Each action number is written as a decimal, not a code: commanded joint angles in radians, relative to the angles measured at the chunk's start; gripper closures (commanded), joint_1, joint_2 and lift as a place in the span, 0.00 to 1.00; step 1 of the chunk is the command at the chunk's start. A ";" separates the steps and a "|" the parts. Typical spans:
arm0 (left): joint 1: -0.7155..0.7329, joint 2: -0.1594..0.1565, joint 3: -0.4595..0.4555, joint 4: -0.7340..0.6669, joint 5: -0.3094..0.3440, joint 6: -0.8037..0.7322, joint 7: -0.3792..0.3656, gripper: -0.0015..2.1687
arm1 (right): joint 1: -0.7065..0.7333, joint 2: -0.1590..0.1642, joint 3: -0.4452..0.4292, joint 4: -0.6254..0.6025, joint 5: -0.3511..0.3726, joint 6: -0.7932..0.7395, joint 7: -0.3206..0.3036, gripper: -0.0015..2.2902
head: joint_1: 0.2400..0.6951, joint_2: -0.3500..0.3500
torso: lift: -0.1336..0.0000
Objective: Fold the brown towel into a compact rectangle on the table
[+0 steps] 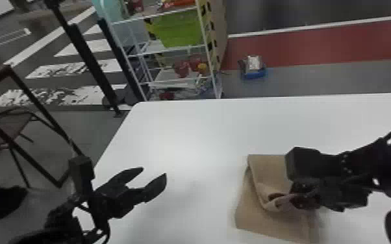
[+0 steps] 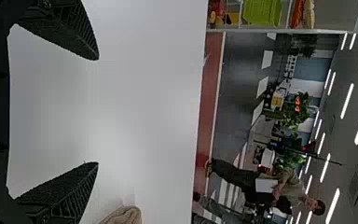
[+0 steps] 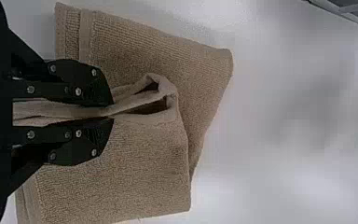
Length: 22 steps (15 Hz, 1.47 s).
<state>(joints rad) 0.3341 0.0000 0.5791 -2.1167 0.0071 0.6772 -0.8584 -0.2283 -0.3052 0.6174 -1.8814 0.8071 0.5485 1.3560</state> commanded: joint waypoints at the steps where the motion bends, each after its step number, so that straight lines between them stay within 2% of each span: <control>1: 0.000 -0.003 -0.001 -0.002 0.001 0.000 -0.001 0.04 | 0.000 0.003 -0.027 -0.002 -0.026 0.000 0.011 0.74 | 1.00 1.00 | 0.00; 4: -0.001 -0.003 -0.005 -0.008 0.001 -0.003 -0.019 0.04 | 0.000 0.014 -0.099 -0.021 -0.075 0.003 0.011 0.74 | 1.00 1.00 | 0.00; 5: -0.001 -0.003 -0.010 -0.005 -0.001 -0.024 -0.039 0.04 | 0.000 0.023 -0.122 -0.025 -0.088 0.003 0.011 0.89 | 1.00 1.00 | 0.00; 7: -0.004 -0.003 -0.018 0.003 -0.002 -0.067 -0.080 0.04 | 0.000 0.061 -0.183 -0.030 -0.100 -0.006 0.011 0.90 | 1.00 1.00 | 0.00; 9: -0.020 -0.003 -0.038 0.020 -0.032 -0.113 -0.215 0.04 | -0.011 0.095 -0.231 -0.030 -0.134 -0.015 0.011 0.90 | 1.00 1.00 | 0.00; 10: -0.029 -0.003 -0.056 0.021 -0.062 -0.113 -0.260 0.04 | -0.026 0.109 -0.240 -0.030 -0.137 -0.015 0.011 0.90 | 1.00 1.00 | 0.00; 14: -0.070 -0.003 -0.162 0.046 -0.136 -0.107 -0.311 0.04 | -0.040 0.143 -0.278 -0.019 -0.140 -0.006 0.011 0.90 | 1.00 0.96 | 0.00; 16: -0.090 -0.003 -0.217 0.075 -0.151 -0.089 -0.300 0.04 | -0.043 0.166 -0.306 -0.013 -0.143 0.000 0.011 0.90 | 1.00 0.90 | 0.00; 18: -0.102 -0.003 -0.282 0.126 -0.176 -0.119 -0.209 0.04 | -0.048 0.184 -0.332 -0.008 -0.157 0.003 0.011 0.90 | 1.00 0.85 | 0.00; 20: -0.144 -0.003 -0.317 0.187 -0.208 -0.178 -0.148 0.04 | -0.054 0.184 -0.340 -0.008 -0.172 0.025 0.011 0.90 | 1.00 0.83 | 0.00; 22: -0.179 -0.003 -0.338 0.216 -0.236 -0.175 -0.131 0.04 | -0.054 0.184 -0.341 -0.008 -0.172 0.040 0.011 0.90 | 1.00 0.80 | 0.00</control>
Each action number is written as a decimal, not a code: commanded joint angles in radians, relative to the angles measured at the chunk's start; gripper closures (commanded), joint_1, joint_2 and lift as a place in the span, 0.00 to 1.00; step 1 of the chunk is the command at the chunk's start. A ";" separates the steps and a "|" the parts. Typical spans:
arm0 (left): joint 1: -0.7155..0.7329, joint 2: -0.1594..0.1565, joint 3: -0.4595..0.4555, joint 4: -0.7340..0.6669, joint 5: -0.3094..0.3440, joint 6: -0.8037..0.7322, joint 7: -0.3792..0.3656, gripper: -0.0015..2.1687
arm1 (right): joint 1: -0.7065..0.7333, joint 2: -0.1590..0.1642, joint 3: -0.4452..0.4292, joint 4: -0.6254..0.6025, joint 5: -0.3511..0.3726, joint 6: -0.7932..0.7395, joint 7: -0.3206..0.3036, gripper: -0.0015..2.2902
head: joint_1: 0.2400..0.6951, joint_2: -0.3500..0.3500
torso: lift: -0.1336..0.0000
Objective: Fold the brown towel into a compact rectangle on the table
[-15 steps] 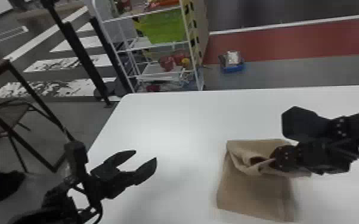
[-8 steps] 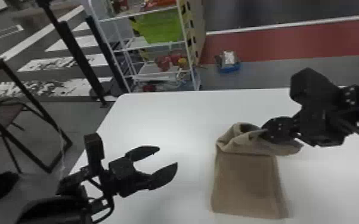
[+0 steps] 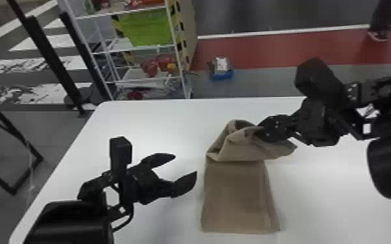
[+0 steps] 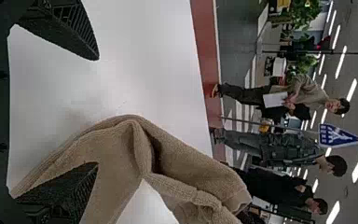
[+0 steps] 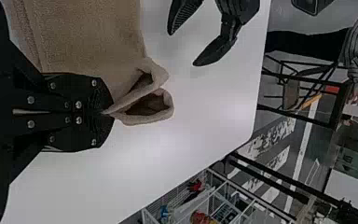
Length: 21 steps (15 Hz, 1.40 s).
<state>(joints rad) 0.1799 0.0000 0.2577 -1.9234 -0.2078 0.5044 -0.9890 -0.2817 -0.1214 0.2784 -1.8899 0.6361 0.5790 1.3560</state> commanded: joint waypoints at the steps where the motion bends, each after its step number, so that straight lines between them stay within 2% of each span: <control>1: -0.033 -0.003 -0.034 0.034 -0.038 -0.002 -0.005 0.04 | 0.001 0.000 -0.002 -0.001 -0.001 0.019 0.011 0.90 | 1.00 0.79 | 0.00; 4: -0.050 -0.003 -0.064 0.078 -0.064 -0.002 -0.002 0.04 | 0.001 0.000 -0.002 -0.011 -0.001 0.028 0.011 0.90 | 1.00 0.76 | 0.00; 9: -0.073 -0.003 -0.107 0.099 -0.067 0.001 0.032 0.04 | 0.004 0.002 0.002 -0.029 -0.004 0.049 0.011 0.90 | 1.00 0.73 | 0.00; 15: -0.126 -0.003 -0.118 0.182 -0.073 -0.002 0.067 0.04 | 0.021 0.000 -0.001 -0.075 -0.024 0.071 0.011 0.90 | 1.00 0.72 | 0.00; 19: -0.142 -0.003 -0.113 0.199 -0.085 -0.002 0.081 0.04 | 0.058 -0.017 0.001 -0.127 -0.039 0.086 0.011 0.90 | 1.00 0.72 | 0.00; 21: -0.154 -0.003 -0.109 0.221 -0.085 -0.005 0.082 0.04 | 0.093 -0.047 0.010 -0.175 -0.042 0.092 0.011 0.90 | 1.00 0.72 | 0.00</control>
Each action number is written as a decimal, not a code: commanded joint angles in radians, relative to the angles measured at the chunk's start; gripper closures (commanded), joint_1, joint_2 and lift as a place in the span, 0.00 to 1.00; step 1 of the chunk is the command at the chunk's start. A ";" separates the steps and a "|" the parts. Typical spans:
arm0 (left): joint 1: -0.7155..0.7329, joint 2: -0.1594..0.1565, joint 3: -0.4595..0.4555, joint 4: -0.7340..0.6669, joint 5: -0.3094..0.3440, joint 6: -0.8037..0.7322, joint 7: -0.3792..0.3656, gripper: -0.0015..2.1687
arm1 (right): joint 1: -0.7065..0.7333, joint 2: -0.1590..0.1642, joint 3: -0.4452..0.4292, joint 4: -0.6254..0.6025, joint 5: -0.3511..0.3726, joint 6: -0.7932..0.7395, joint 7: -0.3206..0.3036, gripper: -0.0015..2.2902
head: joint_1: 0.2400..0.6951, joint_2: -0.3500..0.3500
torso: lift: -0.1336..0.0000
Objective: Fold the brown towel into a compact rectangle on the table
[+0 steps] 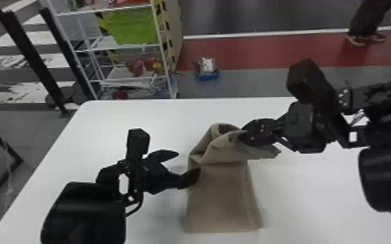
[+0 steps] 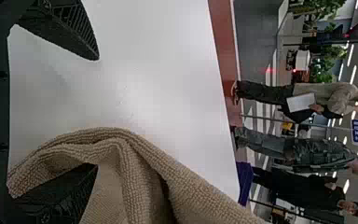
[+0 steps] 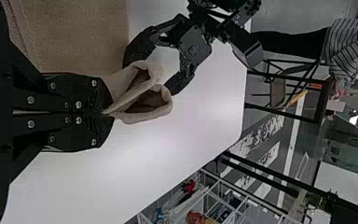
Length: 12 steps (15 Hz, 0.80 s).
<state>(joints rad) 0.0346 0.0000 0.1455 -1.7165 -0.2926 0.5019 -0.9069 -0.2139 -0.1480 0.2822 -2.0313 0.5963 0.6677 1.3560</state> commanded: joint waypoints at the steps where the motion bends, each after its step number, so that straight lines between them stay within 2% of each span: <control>1: -0.013 -0.003 0.005 0.020 0.000 -0.002 0.000 0.04 | 0.053 -0.042 0.015 -0.066 -0.004 0.004 0.011 0.90 | 1.00 0.72 | 0.00; 6: -0.031 -0.003 0.017 0.043 0.000 -0.012 0.000 0.04 | 0.151 -0.113 0.064 -0.165 0.007 0.004 0.011 0.90 | 1.00 0.74 | 0.00; 12: -0.031 -0.003 0.017 0.052 0.001 -0.015 0.000 0.04 | 0.160 -0.088 0.158 -0.142 0.043 0.000 0.011 0.90 | 1.00 0.78 | 0.00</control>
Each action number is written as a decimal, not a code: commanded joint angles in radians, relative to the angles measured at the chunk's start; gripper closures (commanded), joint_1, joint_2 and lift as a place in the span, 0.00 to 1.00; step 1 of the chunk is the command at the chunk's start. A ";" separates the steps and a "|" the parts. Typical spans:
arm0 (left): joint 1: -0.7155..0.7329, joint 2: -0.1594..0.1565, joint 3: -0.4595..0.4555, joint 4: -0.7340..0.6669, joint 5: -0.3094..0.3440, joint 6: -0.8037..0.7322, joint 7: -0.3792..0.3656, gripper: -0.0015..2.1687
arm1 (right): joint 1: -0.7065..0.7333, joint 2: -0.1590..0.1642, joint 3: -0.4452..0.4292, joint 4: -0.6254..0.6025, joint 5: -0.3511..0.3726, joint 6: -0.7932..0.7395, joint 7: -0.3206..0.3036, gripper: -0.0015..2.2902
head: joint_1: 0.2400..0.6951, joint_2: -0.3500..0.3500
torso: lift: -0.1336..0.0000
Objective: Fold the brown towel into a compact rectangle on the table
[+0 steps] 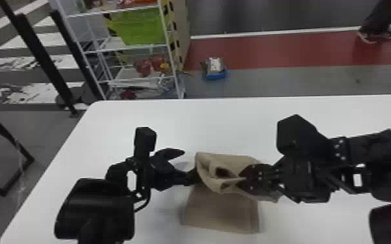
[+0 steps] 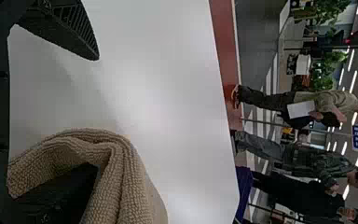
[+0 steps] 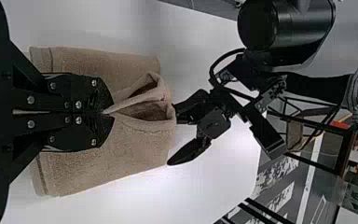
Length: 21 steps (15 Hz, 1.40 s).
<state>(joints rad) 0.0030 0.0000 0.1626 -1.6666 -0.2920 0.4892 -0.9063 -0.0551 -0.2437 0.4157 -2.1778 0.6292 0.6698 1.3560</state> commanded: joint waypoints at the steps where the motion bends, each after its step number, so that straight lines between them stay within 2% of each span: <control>1: 0.000 -0.003 0.000 0.002 0.001 -0.002 0.000 0.04 | 0.001 0.012 0.041 0.015 0.021 -0.002 0.011 0.90 | 1.00 0.79 | 0.00; 6: 0.003 -0.003 0.000 0.007 0.001 -0.011 0.000 0.04 | 0.003 0.043 0.110 0.082 0.073 -0.014 0.011 0.90 | 1.00 0.84 | 0.00; 11: 0.005 -0.003 0.005 0.013 0.001 -0.024 0.000 0.04 | 0.003 0.055 0.143 0.113 0.109 -0.026 0.011 0.90 | 1.00 0.88 | 0.00; 14: 0.005 -0.003 0.006 0.013 0.001 -0.024 0.000 0.04 | 0.004 0.053 0.150 0.110 0.113 -0.002 0.011 0.75 | 1.00 0.89 | 0.00; 15: 0.005 -0.003 0.008 0.013 0.001 -0.024 0.000 0.04 | 0.006 0.050 0.149 0.104 0.115 0.023 0.011 0.58 | 1.00 0.89 | 0.00; 16: 0.005 -0.003 0.009 0.013 0.001 -0.024 0.000 0.04 | 0.009 0.049 0.140 0.095 0.106 0.057 0.011 0.21 | 1.00 0.89 | 0.00; 17: 0.003 -0.003 0.009 0.014 0.001 -0.024 0.000 0.04 | 0.012 0.046 0.133 0.078 0.101 0.063 0.011 0.00 | 1.00 0.89 | 0.00; 19: 0.002 -0.003 0.009 0.018 0.001 -0.027 0.000 0.04 | 0.024 0.046 0.118 0.053 0.086 0.066 0.011 0.00 | 1.00 0.88 | 0.00; 21: 0.002 -0.003 0.011 0.018 0.001 -0.027 0.000 0.04 | 0.027 0.046 0.080 0.033 0.001 0.118 0.011 0.02 | 1.00 0.87 | 0.00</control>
<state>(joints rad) 0.0048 0.0000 0.1727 -1.6493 -0.2914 0.4627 -0.9065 -0.0303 -0.1979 0.5233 -2.1302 0.6904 0.7463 1.3560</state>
